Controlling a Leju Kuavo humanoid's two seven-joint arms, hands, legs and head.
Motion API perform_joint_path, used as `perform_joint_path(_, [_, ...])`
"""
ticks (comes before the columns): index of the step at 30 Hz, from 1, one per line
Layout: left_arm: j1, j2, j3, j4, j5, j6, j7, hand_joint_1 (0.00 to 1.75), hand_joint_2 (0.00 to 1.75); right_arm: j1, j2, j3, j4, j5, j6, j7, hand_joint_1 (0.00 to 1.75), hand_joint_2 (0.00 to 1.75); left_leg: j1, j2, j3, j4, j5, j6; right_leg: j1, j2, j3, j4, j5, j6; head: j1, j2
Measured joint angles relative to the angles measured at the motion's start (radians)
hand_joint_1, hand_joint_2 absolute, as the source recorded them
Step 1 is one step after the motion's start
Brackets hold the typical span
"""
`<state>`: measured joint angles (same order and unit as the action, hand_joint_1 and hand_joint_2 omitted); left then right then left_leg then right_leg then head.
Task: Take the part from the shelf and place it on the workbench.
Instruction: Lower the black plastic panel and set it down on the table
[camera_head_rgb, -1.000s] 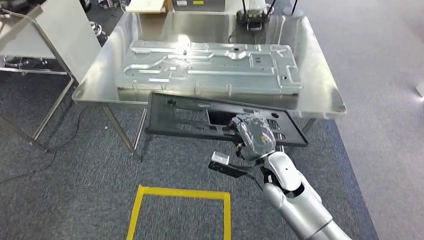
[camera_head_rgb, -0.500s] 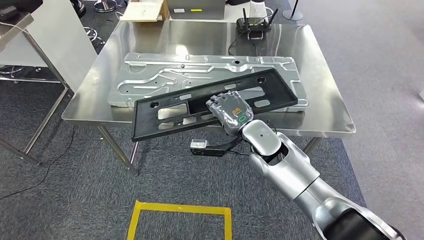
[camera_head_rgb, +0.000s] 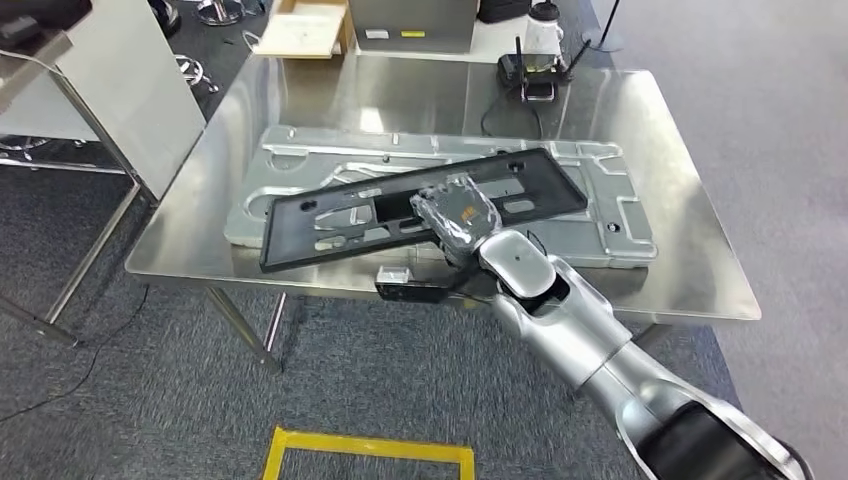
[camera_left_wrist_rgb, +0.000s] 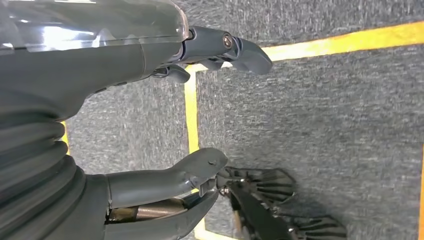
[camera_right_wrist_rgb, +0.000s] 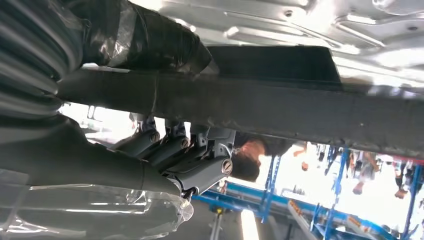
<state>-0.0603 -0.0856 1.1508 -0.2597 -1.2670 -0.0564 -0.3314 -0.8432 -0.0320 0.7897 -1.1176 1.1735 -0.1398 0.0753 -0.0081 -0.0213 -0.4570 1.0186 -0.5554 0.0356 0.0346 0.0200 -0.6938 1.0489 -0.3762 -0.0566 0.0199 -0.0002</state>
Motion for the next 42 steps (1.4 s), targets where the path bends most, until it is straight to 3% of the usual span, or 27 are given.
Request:
perform_joint_path(2, [-0.002,0.004,0.000,0.000,0.001,0.000,0.001,0.00,1.75,-0.006,0.000,0.000,0.002,-0.005,-0.004,0.003,1.75,1.75,0.000,0.000,-0.002,0.029,0.017,-0.010,-0.004,-0.004,0.031,-0.020,-0.011,-0.003,0.001,0.000])
perform_joint_path(4, [-0.002,0.007,0.000,0.001,0.003,0.000,0.001,0.00,1.75,-0.013,0.000,0.000,0.003,-0.010,-0.009,0.006,1.75,1.75,0.002,0.004,-0.055,0.125,0.035,-0.022,-0.013,-0.003,0.065,-0.042,-0.023,-0.008,0.000,0.000])
perform_joint_path(5, [-0.003,0.008,-0.001,0.001,0.004,0.000,0.000,0.00,1.75,-0.014,0.001,0.000,0.003,-0.012,-0.010,0.007,1.75,1.75,0.005,0.005,-0.096,0.185,0.024,-0.027,-0.017,-0.003,0.080,-0.049,-0.032,-0.008,0.000,0.000])
perform_joint_path(7, [-0.001,0.009,-0.001,0.001,0.006,0.000,0.001,0.00,1.75,-0.012,0.000,0.000,0.004,-0.013,-0.010,0.008,1.75,1.75,0.013,0.008,-0.177,0.269,-0.042,-0.040,-0.022,-0.002,0.108,-0.053,-0.055,-0.004,0.000,0.000])
perform_joint_path(8, [0.000,0.010,-0.001,0.001,0.007,0.000,0.001,0.00,1.75,-0.009,0.000,0.000,0.005,-0.013,-0.010,0.007,1.75,1.75,0.017,0.010,-0.206,0.280,-0.076,-0.046,-0.025,-0.001,0.124,-0.053,-0.069,0.000,0.000,0.000])
perform_joint_path(9, [0.002,0.010,0.000,0.001,0.007,0.000,0.001,0.00,1.75,-0.007,0.000,0.000,0.006,-0.014,-0.010,0.007,1.75,1.75,0.020,0.012,-0.224,0.265,-0.092,-0.052,-0.028,0.000,0.141,-0.053,-0.083,0.005,0.000,0.000])
perform_joint_path(10, [0.004,0.011,0.000,0.001,0.007,0.000,0.001,0.00,1.75,-0.006,0.000,0.000,0.007,-0.014,-0.010,0.008,1.75,1.75,0.023,0.013,-0.230,0.225,-0.079,-0.056,-0.031,0.000,0.159,-0.053,-0.099,0.010,0.000,0.000])
perform_joint_path(11, [0.006,0.011,0.000,0.002,0.008,0.000,0.001,0.00,1.75,-0.004,-0.001,0.000,0.008,-0.015,-0.010,0.009,1.75,1.75,0.026,0.015,-0.229,0.165,-0.029,-0.059,-0.034,0.000,0.176,-0.053,-0.115,0.016,0.000,0.000])
perform_joint_path(13, [0.011,0.011,0.000,0.003,0.008,0.001,0.001,0.00,1.75,-0.001,-0.004,0.000,0.011,-0.017,-0.013,0.010,1.75,1.75,0.028,0.018,-0.225,0.047,0.117,-0.056,-0.035,0.000,0.203,-0.048,-0.146,0.029,0.000,0.000])
perform_joint_path(14, [0.012,0.011,0.000,0.004,0.008,0.002,0.002,0.00,1.75,0.000,-0.005,-0.001,0.014,-0.018,-0.014,0.010,1.75,1.75,0.027,0.019,-0.223,0.014,0.167,-0.049,-0.035,0.001,0.210,-0.050,-0.159,0.036,0.000,0.000])
perform_joint_path(15, [0.012,0.011,0.000,0.004,0.008,0.004,0.002,0.00,1.75,0.001,-0.007,-0.002,0.016,-0.020,-0.016,0.010,1.75,1.75,0.026,0.019,-0.223,0.000,0.189,-0.041,-0.034,0.001,0.216,-0.048,-0.166,0.043,0.000,0.000])
perform_joint_path(16, [0.011,0.011,0.000,0.004,0.008,0.005,0.002,0.00,1.75,0.001,-0.008,-0.005,0.017,-0.022,-0.017,0.010,1.75,1.75,0.025,0.018,-0.216,0.002,0.183,-0.031,-0.034,0.002,0.218,-0.046,-0.167,0.050,-0.001,0.000])
perform_joint_path(18, [0.012,0.011,0.000,0.004,0.009,0.007,0.002,0.00,1.75,0.002,-0.010,-0.012,0.019,-0.027,-0.022,0.010,1.75,1.75,0.028,0.018,-0.198,-0.006,0.173,-0.016,-0.036,-0.002,0.197,0.006,-0.151,0.061,0.000,0.000])
perform_joint_path(20, [0.011,0.010,0.000,0.004,0.009,0.008,0.002,0.00,1.75,0.002,-0.013,-0.018,0.020,-0.028,-0.026,0.010,1.75,1.75,0.030,0.018,-0.175,-0.012,0.157,-0.006,-0.039,-0.008,0.124,0.122,-0.148,0.071,0.000,0.000])
perform_joint_path(22, [0.010,0.010,0.000,0.004,0.009,0.009,0.002,0.00,1.75,0.005,-0.016,-0.020,0.023,-0.029,-0.027,0.010,1.75,1.75,0.030,0.017,-0.150,-0.014,0.133,-0.003,-0.041,-0.012,0.036,0.229,-0.203,0.078,0.000,0.000])
perform_joint_path(24, [0.010,0.010,0.000,0.004,0.009,0.011,0.002,0.00,1.75,0.010,-0.018,-0.020,0.028,-0.029,-0.027,0.010,1.75,1.75,0.030,0.015,-0.117,-0.014,0.107,-0.003,-0.043,-0.014,-0.016,0.246,-0.260,0.079,0.000,0.000])
perform_joint_path(25, [0.011,0.010,0.000,0.004,0.009,0.012,0.002,0.00,1.75,0.012,-0.019,-0.020,0.030,-0.029,-0.027,0.010,1.75,1.75,0.029,0.013,-0.098,-0.014,0.093,-0.003,-0.043,-0.015,-0.024,0.215,-0.256,0.077,0.000,0.000])
perform_joint_path(26, [0.011,0.010,0.000,0.004,0.009,0.012,0.002,0.00,1.75,0.012,-0.021,-0.021,0.031,-0.030,-0.027,0.010,1.75,1.75,0.029,0.013,-0.078,-0.014,0.079,-0.005,-0.042,-0.015,-0.021,0.156,-0.214,0.073,0.000,0.000])
perform_joint_path(29, [0.013,0.006,0.000,0.007,0.009,0.013,0.002,0.00,1.75,0.015,-0.030,-0.026,0.038,-0.035,-0.027,0.009,1.75,1.75,0.026,0.010,-0.044,-0.013,0.041,-0.019,-0.032,-0.013,-0.009,-0.007,-0.011,0.051,-0.001,0.000])
perform_joint_path(30, [0.011,0.005,0.000,0.008,0.009,0.014,0.000,0.00,1.75,0.016,-0.031,-0.027,0.040,-0.036,-0.027,0.007,1.75,1.75,0.026,0.009,-0.041,-0.012,0.035,-0.025,-0.028,-0.012,-0.009,-0.023,0.017,0.045,-0.001,0.000])
perform_joint_path(33, [0.003,0.004,0.000,0.008,0.011,0.015,-0.005,0.00,1.75,0.017,-0.030,-0.033,0.041,-0.043,-0.027,0.003,1.75,1.75,0.026,0.009,-0.048,0.020,0.041,-0.042,-0.030,-0.011,0.013,-0.035,0.009,0.028,-0.001,0.000])
perform_joint_path(35, [0.002,0.002,0.000,0.009,0.011,0.015,-0.008,0.00,1.75,0.014,-0.029,-0.038,0.041,-0.046,-0.027,0.004,1.75,1.75,0.028,0.013,-0.099,0.115,0.031,-0.051,-0.035,-0.012,0.035,-0.047,-0.001,0.016,-0.003,0.000])
perform_joint_path(37, [0.000,0.002,0.000,0.009,0.011,0.015,-0.009,0.00,1.75,0.015,-0.029,-0.040,0.041,-0.047,-0.027,0.002,1.75,1.75,0.029,0.015,-0.173,0.230,-0.022,-0.057,-0.033,-0.011,0.050,-0.048,-0.013,0.009,-0.003,0.000])
perform_joint_path(38, [0.000,0.002,0.000,0.009,0.011,0.015,-0.009,0.00,1.75,0.017,-0.029,-0.040,0.042,-0.047,-0.027,0.002,1.75,1.75,0.029,0.015,-0.203,0.265,-0.046,-0.059,-0.032,-0.010,0.056,-0.048,-0.020,0.008,-0.003,0.000])
perform_joint_path(39, [0.000,0.003,0.000,0.009,0.011,0.015,-0.009,0.00,1.75,0.020,-0.029,-0.040,0.043,-0.047,-0.027,0.001,1.75,1.75,0.029,0.015,-0.221,0.271,-0.049,-0.059,-0.030,-0.009,0.063,-0.047,-0.027,0.007,-0.003,0.000])
perform_joint_path(40, [0.000,0.003,0.000,0.009,0.011,0.015,-0.010,0.00,1.75,0.021,-0.029,-0.040,0.043,-0.047,-0.027,0.001,1.75,1.75,0.028,0.015,-0.223,0.245,-0.025,-0.057,-0.029,-0.007,0.071,-0.045,-0.033,0.008,-0.003,0.000])
perform_joint_path(42, [0.001,0.004,0.000,0.009,0.011,0.015,-0.010,0.00,1.75,0.022,-0.028,-0.040,0.043,-0.047,-0.027,0.001,1.75,1.75,0.026,0.015,-0.190,0.120,0.071,-0.047,-0.026,-0.005,0.085,-0.041,-0.047,0.010,-0.003,0.000])
